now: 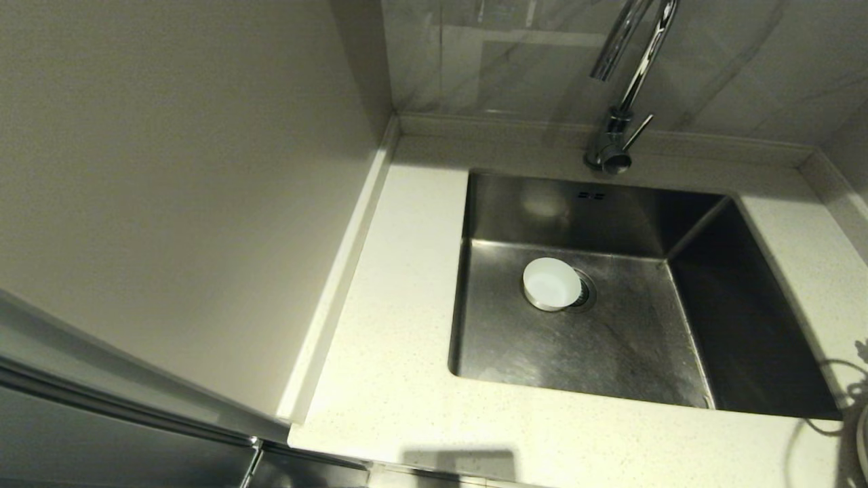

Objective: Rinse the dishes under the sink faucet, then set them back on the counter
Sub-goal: Put a spoon into the sink

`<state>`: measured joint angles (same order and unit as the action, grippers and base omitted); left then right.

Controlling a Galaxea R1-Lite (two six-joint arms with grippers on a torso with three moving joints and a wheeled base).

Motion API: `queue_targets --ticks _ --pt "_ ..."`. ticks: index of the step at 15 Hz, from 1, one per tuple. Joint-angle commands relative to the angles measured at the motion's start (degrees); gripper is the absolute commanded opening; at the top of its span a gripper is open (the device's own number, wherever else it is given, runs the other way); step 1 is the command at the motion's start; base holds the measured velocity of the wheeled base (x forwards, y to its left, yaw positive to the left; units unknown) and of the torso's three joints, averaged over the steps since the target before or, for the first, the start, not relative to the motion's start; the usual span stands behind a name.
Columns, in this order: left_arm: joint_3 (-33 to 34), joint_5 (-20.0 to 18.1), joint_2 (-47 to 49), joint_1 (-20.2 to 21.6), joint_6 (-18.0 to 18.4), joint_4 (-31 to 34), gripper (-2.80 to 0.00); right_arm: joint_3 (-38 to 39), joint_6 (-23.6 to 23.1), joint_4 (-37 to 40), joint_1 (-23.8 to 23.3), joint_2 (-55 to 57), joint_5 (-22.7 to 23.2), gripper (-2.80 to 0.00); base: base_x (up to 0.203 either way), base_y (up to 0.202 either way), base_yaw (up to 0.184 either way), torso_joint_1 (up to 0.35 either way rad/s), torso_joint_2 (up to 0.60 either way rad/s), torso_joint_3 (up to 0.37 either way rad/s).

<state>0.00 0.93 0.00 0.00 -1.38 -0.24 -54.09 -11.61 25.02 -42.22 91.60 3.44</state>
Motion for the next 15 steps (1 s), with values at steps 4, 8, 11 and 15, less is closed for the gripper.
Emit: queue_targets --ticks 4,8,11,15 --pt "0.0 0.0 -0.2 0.0 0.0 0.0 -2.80 -1.9 -0.3 0.2 -0.2 -5.9 0.1 -2.80 0.000 0.000 0.000 0.000 0.00 0.000" --pt "0.0 0.0 -0.2 0.0 0.0 0.0 -2.80 -3.6 -1.0 0.2 6.8 -6.4 -1.0 -2.80 0.000 0.000 0.000 0.000 0.00 0.000" --pt "0.0 0.0 -0.2 0.0 0.0 0.0 -2.80 -6.1 -0.6 -0.7 17.7 -3.9 -6.5 -2.80 0.000 0.000 0.000 0.000 0.00 0.000" --pt "0.0 0.0 -0.2 0.0 0.0 0.0 -2.80 -7.6 -0.4 -11.5 33.6 2.8 -16.1 -2.80 0.000 0.000 0.000 0.000 0.00 0.000"
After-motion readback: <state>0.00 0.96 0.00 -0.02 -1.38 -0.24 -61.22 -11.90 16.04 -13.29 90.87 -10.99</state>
